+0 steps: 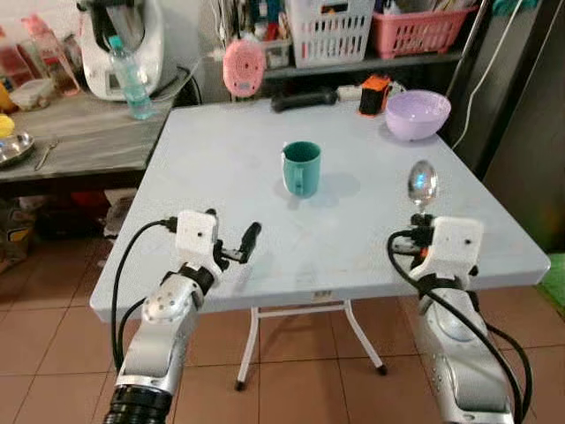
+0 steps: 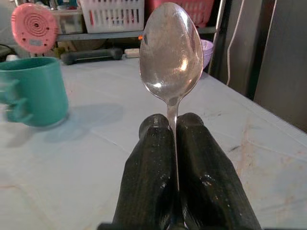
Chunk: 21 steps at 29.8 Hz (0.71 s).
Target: Setting the table
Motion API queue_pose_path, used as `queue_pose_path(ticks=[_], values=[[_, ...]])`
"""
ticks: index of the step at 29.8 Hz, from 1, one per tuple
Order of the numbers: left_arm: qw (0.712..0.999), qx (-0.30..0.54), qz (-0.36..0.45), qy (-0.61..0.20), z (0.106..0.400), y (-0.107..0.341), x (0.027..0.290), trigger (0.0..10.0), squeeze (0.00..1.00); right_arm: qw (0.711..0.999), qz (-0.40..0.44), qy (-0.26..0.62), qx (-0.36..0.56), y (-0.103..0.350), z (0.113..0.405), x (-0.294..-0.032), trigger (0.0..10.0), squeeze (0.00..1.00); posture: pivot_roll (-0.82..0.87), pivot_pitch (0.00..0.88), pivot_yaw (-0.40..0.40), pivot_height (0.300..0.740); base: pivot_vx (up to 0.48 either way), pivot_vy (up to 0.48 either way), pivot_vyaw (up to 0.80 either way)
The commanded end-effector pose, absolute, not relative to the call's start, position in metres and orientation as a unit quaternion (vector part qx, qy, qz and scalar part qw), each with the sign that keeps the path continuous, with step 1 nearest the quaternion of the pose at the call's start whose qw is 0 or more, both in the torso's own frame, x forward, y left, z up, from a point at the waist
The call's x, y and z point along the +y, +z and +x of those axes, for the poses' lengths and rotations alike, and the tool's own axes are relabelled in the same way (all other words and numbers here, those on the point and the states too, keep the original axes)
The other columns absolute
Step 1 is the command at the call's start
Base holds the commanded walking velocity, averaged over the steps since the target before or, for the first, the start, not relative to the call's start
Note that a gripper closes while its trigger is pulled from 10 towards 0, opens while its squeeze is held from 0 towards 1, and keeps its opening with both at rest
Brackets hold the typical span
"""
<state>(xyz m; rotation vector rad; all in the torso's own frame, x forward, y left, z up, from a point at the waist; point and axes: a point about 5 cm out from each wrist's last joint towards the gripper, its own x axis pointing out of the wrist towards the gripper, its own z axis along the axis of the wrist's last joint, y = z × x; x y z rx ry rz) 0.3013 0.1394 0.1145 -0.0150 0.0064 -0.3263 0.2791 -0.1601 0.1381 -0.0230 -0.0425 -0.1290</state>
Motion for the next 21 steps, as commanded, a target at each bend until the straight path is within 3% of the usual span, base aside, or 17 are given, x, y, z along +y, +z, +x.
queue_pose_path(ticks=[1, 21], values=[[0.987, 0.003, -0.001, -0.159, 0.3018, 0.1149, 0.1431, 10.0, 0.0, 0.998, -0.014, -0.055, -0.04, 0.1458, 0.2806, -0.1547, 10.0, 0.0, -0.13, 0.008, 0.094, 0.74, 0.0, 0.371, 0.0], [0.991, 0.001, 0.006, -0.135, 0.3001, 0.1105, 0.1443, 10.0, 0.0, 0.997, -0.043, -0.023, -0.058, 0.1504, 0.2836, -0.1492, 10.0, 0.0, -0.12, 0.0, 0.071, 0.74, 0.0, 0.471, 0.0]])
